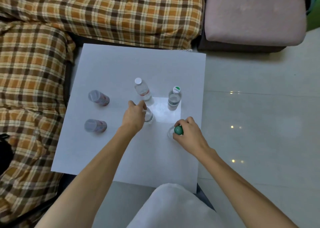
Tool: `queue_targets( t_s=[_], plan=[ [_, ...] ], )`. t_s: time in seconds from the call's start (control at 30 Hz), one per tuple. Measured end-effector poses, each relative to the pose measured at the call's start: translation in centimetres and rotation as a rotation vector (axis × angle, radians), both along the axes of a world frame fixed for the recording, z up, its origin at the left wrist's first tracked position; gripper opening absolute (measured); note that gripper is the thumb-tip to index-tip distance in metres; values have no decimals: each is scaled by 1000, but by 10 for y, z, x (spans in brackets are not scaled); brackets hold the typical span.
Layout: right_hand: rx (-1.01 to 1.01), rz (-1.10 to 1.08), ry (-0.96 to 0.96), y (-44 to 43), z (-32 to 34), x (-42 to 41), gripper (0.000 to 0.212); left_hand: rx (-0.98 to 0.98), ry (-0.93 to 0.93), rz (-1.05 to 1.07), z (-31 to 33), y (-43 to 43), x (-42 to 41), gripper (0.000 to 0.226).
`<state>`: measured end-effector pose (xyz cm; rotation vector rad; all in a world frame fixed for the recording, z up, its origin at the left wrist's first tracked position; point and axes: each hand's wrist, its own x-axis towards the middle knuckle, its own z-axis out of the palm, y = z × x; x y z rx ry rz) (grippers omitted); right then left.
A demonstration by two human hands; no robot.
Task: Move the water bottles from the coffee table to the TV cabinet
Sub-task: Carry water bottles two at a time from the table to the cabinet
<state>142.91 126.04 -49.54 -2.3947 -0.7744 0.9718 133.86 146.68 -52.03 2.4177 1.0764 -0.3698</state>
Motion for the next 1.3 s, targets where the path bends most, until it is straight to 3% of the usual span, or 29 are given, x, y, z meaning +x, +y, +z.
queue_targets(
  t_s=[0.2,0.4,0.57,0.9,1.13,1.3],
  plan=[
    [100,-2,-37,-29,40,-12,23,-36,-214,134,46,-26,-38,38],
    [271,-13,-115,-66,90,-24,25,-78,-451,317,110,-74,-73,24],
    [377,-18,-172,-114,140,-39,29,-49,-553,345,181,-118,-82,28],
    [510,21,-427,-223,235,-71,27,-40,-608,200,281,-234,-114,25],
    [390,35,-456,-308,263,-79,27,-153,-538,-4,297,-297,-108,22],
    [327,-85,-439,-367,270,-82,22,-235,-501,-189,306,-346,-81,18]
  ],
)
